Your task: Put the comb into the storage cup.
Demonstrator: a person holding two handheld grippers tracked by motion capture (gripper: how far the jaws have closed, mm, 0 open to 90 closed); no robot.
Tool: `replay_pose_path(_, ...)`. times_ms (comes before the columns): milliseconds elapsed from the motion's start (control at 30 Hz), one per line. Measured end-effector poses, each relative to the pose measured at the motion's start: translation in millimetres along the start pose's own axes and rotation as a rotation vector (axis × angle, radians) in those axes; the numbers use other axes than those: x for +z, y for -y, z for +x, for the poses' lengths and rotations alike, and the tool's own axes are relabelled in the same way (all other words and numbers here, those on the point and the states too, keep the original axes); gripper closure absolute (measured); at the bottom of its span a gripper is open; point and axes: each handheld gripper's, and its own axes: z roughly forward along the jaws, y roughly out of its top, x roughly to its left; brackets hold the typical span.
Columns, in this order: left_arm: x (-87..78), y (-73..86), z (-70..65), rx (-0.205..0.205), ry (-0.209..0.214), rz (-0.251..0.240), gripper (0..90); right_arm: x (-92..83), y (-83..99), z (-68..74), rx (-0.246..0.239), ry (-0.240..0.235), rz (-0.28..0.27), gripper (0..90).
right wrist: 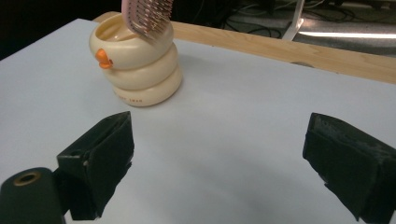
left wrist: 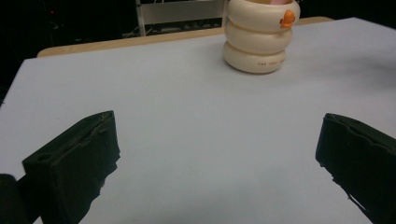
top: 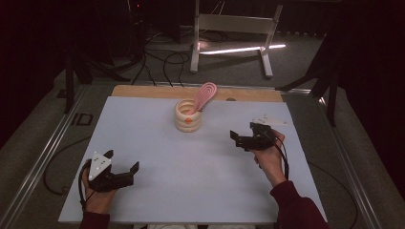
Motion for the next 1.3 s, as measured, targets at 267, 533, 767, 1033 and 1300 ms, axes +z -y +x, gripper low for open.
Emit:
replay_pose_path(267,-0.5,-2.1,1.1,0.003,-0.003,-0.005,0.2,-26.4,17.7,-0.1,-0.032,0.01,-0.054,8.8)
replay_pose_path(533,-2.7,-5.0,3.5,0.007,0.008,-0.019,0.2,-53.3,45.3,0.1,-0.107,0.019,-0.117,8.8)
replay_pose_path(767,-2.9,-6.3,1.3,0.026,0.023,-0.025,0.1,-74.6,65.1,-5.9,-0.085,0.047,-0.18,8.8)
replay_pose_path(1033,-5.6,-6.3,2.3,0.021,0.03,-0.055,0.1,-87.9,84.0,-3.7,-0.103,0.066,-0.216,8.8)
replay_pose_path(1300,-4.7,-4.5,0.6,0.026,0.035,-0.06,0.1,-96.0,95.9,-7.7,-0.072,0.069,-0.241,8.8)
